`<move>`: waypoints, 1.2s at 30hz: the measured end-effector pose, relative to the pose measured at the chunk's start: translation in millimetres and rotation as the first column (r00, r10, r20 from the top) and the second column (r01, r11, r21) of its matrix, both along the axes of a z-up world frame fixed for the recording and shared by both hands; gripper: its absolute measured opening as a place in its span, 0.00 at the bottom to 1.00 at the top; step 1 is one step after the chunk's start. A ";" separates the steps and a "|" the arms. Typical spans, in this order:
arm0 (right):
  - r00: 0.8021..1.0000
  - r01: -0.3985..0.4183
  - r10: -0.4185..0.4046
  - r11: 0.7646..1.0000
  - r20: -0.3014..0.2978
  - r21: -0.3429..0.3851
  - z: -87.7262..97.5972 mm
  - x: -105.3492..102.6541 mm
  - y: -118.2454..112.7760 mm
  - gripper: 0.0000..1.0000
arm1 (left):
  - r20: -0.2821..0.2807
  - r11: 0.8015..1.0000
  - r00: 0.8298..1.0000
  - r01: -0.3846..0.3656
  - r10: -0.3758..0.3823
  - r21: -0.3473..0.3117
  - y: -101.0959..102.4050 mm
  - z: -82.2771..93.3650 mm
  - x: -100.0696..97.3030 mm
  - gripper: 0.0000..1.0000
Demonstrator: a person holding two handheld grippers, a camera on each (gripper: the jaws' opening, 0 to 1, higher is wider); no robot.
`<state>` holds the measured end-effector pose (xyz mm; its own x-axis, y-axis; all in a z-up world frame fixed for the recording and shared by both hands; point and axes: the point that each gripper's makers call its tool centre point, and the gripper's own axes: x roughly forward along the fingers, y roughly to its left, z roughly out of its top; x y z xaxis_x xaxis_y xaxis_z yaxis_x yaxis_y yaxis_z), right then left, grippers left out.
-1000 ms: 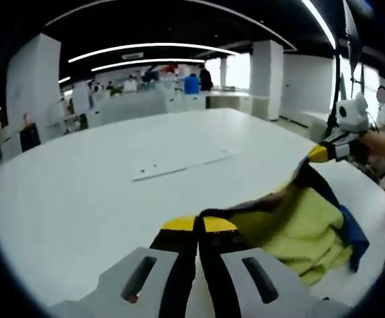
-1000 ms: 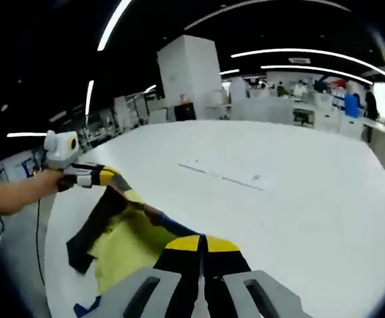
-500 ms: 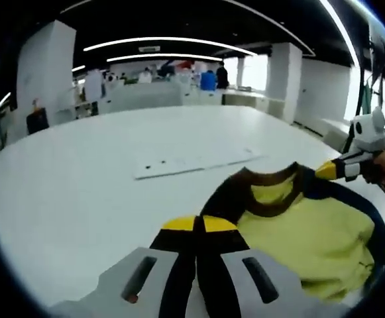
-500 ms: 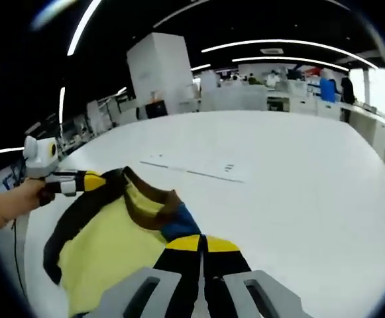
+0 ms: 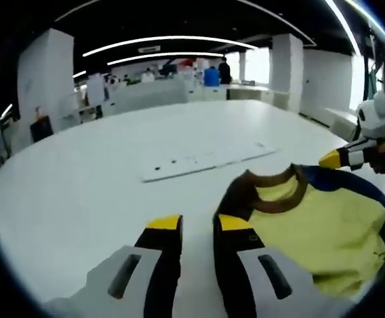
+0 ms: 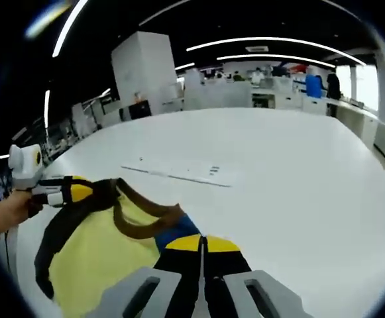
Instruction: Fold the garment on the visible template until the final outline fits inside the template.
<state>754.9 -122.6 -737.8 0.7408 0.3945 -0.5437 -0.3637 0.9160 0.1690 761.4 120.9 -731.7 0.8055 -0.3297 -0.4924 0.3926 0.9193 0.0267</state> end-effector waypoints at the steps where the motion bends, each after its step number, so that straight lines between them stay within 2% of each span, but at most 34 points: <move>1: 1.000 -0.006 0.006 1.000 0.007 -0.002 3.0 -0.7 0.8 0.00 | -0.002 1.000 1.000 0.000 0.000 0.007 1.1 0.5 -1.5 0.20; 3: 1.000 -0.010 0.010 1.000 0.008 0.000 9.5 -2.6 1.6 0.03 | -0.002 1.000 1.000 0.011 -0.011 0.015 2.1 2.9 -5.5 0.22; 7: 1.000 -0.018 0.019 0.999 -0.018 0.038 19.2 -13.4 6.4 0.21 | 0.001 0.998 0.999 0.037 -0.037 0.043 6.5 7.9 -11.4 0.24; 10: 0.998 -0.019 0.023 0.998 -0.058 0.056 20.8 -21.0 8.4 0.27 | 0.011 0.997 0.998 0.063 -0.063 0.051 6.4 17.3 -19.9 0.27; 13: 0.995 -0.037 0.042 0.998 -0.086 0.055 23.7 -34.2 12.0 0.32 | 0.024 0.995 0.995 0.091 -0.092 0.032 2.7 25.9 -26.6 0.31; 17: 0.992 -0.071 0.075 0.997 -0.103 0.043 30.6 -52.6 18.0 0.37 | 0.032 0.989 0.989 0.142 -0.143 0.028 -5.1 35.6 -41.3 0.37; 20: 0.990 -0.091 0.095 0.995 -0.102 0.042 36.8 -64.5 23.6 0.41 | 0.018 0.988 0.988 0.154 -0.154 0.014 -8.1 37.6 -52.9 0.37; 23: 0.987 -0.108 0.108 0.994 -0.122 0.009 37.2 -79.1 26.9 0.43 | 0.013 0.984 0.985 0.174 -0.175 0.023 -10.1 38.5 -68.9 0.39; 28: 0.981 -0.134 0.132 0.991 -0.138 -0.005 38.2 -107.3 32.6 0.45 | -0.015 0.981 0.981 0.192 -0.192 -0.001 -8.8 36.4 -90.3 0.42; 30: 0.979 -0.144 0.142 0.990 -0.144 -0.006 36.5 -112.5 31.4 0.45 | -0.026 0.979 0.979 0.204 -0.204 -0.002 -6.6 35.3 -99.8 0.44; 36: 0.972 -0.178 0.174 0.984 -0.159 -0.010 36.3 -142.7 33.6 0.45 | -0.029 0.972 0.972 0.234 -0.233 0.018 -1.6 42.0 -129.5 0.45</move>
